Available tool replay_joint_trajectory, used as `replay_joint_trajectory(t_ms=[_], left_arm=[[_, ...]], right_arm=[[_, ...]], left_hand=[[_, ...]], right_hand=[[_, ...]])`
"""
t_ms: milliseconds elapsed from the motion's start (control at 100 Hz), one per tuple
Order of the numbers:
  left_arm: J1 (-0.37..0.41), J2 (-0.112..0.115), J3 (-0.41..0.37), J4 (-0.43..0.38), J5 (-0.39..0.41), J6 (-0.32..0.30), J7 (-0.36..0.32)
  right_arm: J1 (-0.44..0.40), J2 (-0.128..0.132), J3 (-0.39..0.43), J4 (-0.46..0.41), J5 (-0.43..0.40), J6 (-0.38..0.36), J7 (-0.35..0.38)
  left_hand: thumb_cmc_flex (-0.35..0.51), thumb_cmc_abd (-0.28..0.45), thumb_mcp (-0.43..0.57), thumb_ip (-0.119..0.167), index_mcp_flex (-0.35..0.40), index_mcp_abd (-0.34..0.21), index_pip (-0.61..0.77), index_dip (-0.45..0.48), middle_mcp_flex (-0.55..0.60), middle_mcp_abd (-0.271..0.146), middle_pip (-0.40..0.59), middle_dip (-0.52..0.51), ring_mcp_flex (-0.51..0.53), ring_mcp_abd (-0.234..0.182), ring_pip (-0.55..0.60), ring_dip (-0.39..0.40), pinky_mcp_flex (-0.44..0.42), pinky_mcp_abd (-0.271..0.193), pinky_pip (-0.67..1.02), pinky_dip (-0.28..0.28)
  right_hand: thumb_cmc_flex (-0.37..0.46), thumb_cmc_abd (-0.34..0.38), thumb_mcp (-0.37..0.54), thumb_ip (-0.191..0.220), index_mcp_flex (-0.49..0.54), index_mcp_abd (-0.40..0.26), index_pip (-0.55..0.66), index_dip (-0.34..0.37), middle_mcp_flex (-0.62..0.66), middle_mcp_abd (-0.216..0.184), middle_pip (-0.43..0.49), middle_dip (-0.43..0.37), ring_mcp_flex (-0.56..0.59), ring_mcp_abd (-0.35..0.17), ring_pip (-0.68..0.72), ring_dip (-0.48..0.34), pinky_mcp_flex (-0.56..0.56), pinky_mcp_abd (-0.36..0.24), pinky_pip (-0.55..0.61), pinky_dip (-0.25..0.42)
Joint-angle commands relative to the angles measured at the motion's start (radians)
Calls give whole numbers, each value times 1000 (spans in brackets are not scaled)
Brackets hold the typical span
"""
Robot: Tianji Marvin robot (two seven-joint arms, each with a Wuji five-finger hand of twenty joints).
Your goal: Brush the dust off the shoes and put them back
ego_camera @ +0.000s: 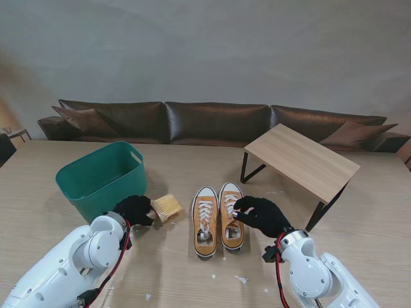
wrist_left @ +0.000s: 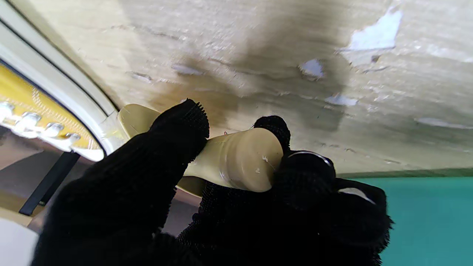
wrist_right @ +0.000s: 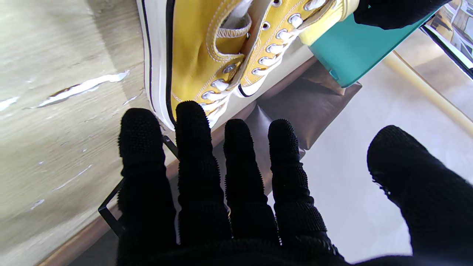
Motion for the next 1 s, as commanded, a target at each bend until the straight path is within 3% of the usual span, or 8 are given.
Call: replay_joint_trajectory(t_ms=[0,190,400,560,700,990], left_arm=[[-1,-5,-9,-25,-11,-2,-26],[1,-2,-35,-61,-34,-17,-56],[-56,10,-25,-82,-61,-72,-143],[-145,15,39,-50,-120,-109,-208],[-218,7,111,7,-188,-133,-214],[-314,6,245,90,-259,-135,-278]], right_arm=[[-9,-2,-3,-5,1,3,15],[-9,-2,-4,-5,3,5,17],[-5,-3,-6,-2,4,9,15],[2,-5,-4,0,2,19,6],[12,-9,-3,3,3,33,-6],[28,-14,-3,15,10,52,-19]], left_hand=[[136,-10,201,55,36,-70,114,61,76,-15,45,-14,56,-65,98,-12,34,-17,-2,-28],[143,-6,194,58,43,-65,102,62,73,-6,47,-26,56,-59,97,-19,32,-12,-6,-32],[148,4,180,60,34,-65,95,75,68,-2,44,-25,54,-52,91,-23,14,-3,-18,-31],[150,14,167,60,25,-68,90,87,66,-3,35,-23,53,-56,81,-26,3,-10,-24,-27],[153,19,160,61,22,-69,87,93,64,-2,28,-19,53,-56,70,-26,-9,-18,-28,-23],[157,32,139,62,12,-74,84,100,60,-3,10,-10,52,-53,52,-24,-29,-30,-32,-15]], right_hand=[[-6,20,3,20,-32,4,15,-15,3,21,12,-10,27,7,13,7,-274,27,10,-9],[-6,22,1,20,-33,5,16,-17,4,21,13,-11,28,6,14,7,-273,26,12,-9],[-5,23,1,20,-33,5,17,-19,2,21,13,-11,29,6,15,7,-273,27,13,-10],[-5,24,1,20,-33,6,18,-20,3,21,14,-11,30,4,16,7,-272,28,15,-10],[-3,22,2,20,-32,8,18,-21,5,22,15,-12,31,7,16,7,-273,30,14,-11],[-1,22,2,20,-29,10,17,-23,6,24,13,-12,30,9,16,7,-274,30,13,-12]])
